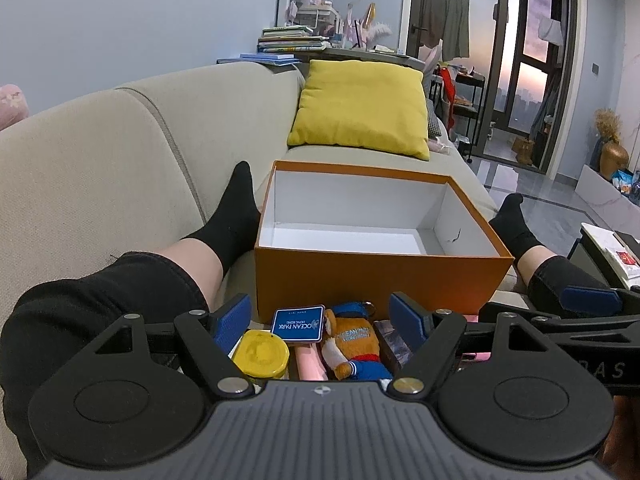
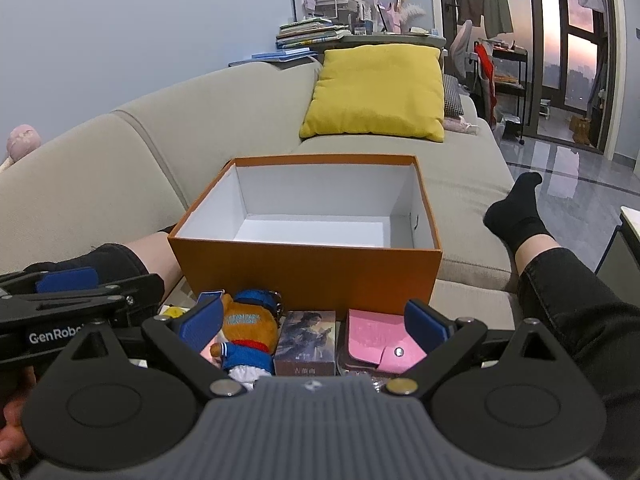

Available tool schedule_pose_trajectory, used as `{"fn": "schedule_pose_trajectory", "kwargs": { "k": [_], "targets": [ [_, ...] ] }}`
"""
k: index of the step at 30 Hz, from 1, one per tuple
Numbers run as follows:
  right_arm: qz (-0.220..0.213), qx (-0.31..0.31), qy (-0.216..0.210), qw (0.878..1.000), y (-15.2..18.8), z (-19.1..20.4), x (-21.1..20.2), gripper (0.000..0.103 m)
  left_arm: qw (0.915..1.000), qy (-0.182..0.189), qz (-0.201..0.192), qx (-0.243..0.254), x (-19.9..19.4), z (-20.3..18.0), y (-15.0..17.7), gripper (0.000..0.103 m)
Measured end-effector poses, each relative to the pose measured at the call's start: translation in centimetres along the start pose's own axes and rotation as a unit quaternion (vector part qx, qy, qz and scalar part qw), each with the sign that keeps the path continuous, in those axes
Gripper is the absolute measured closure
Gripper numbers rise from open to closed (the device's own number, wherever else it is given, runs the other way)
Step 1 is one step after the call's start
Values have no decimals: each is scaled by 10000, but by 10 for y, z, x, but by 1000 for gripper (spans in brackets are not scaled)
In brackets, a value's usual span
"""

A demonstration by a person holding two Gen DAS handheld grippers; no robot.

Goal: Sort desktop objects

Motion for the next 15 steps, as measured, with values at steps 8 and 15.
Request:
{"fn": "schedule_pose_trajectory", "kwargs": {
  "k": [8, 15],
  "targets": [
    [75, 19, 8, 10000, 2, 1, 3, 6, 10000, -17, 56, 4, 1, 0, 2, 13],
    [128, 27, 16, 9999, 3, 1, 4, 6, 10000, -28, 84, 14, 2, 1, 0, 13]
  ]
}}
Point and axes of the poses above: each gripper's, at about its wrist camera, not at the fingertips, and x roughly the way its jaws point, z to its left, y to its underside, the point moved 6 cm from there along x, roughly the way its jaws point, and after that the axes turned 12 degrees about -x, right-handed, at the moved point
